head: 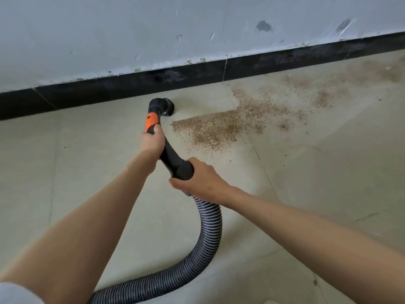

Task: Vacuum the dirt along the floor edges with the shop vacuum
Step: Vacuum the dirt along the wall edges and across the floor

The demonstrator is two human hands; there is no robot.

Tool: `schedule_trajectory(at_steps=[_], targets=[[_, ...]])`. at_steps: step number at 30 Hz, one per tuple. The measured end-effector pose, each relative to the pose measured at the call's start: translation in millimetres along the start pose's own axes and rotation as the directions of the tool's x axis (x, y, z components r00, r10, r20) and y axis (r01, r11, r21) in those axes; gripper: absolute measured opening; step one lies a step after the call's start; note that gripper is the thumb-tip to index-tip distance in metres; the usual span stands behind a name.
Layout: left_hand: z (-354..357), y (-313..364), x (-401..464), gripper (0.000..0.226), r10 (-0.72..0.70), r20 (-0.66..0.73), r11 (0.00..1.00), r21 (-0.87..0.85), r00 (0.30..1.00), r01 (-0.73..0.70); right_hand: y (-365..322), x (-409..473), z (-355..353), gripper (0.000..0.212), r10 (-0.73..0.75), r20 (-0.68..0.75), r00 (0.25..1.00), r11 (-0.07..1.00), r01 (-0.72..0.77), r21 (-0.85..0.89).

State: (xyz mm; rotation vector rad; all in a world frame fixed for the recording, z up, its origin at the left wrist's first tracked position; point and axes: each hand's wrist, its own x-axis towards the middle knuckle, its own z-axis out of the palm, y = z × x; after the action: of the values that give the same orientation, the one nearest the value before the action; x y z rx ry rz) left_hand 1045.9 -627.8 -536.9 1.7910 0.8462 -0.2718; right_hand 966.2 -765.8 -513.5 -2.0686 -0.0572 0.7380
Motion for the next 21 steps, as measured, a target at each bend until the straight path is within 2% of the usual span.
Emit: schedule_trajectory(at_steps=[4, 10, 21], targets=[[-15.3, -26.2, -18.2, 0.049, -0.015, -0.016, 0.999, -0.035, 1.000, 0.014, 2.3, -17.4, 15.8, 0.037, -0.001, 0.038, 0.999, 0.997, 0.004, -0.075], [-7.2, -40.2, -43.6, 0.044, -0.027, 0.009, 0.999, -0.036, 1.000, 0.027, 10.8, -48.8, 17.1, 0.038, 0.035, 0.006, 0.999, 0.993, -0.034, -0.112], [43.1, -5.8, -52.5, 0.048, 0.042, 0.140, 0.999, 0.026, 0.989, -0.046, 24.7, -60.9, -21.9, 0.031, 0.094, -0.128, 0.987, 0.995, -0.098, -0.018]])
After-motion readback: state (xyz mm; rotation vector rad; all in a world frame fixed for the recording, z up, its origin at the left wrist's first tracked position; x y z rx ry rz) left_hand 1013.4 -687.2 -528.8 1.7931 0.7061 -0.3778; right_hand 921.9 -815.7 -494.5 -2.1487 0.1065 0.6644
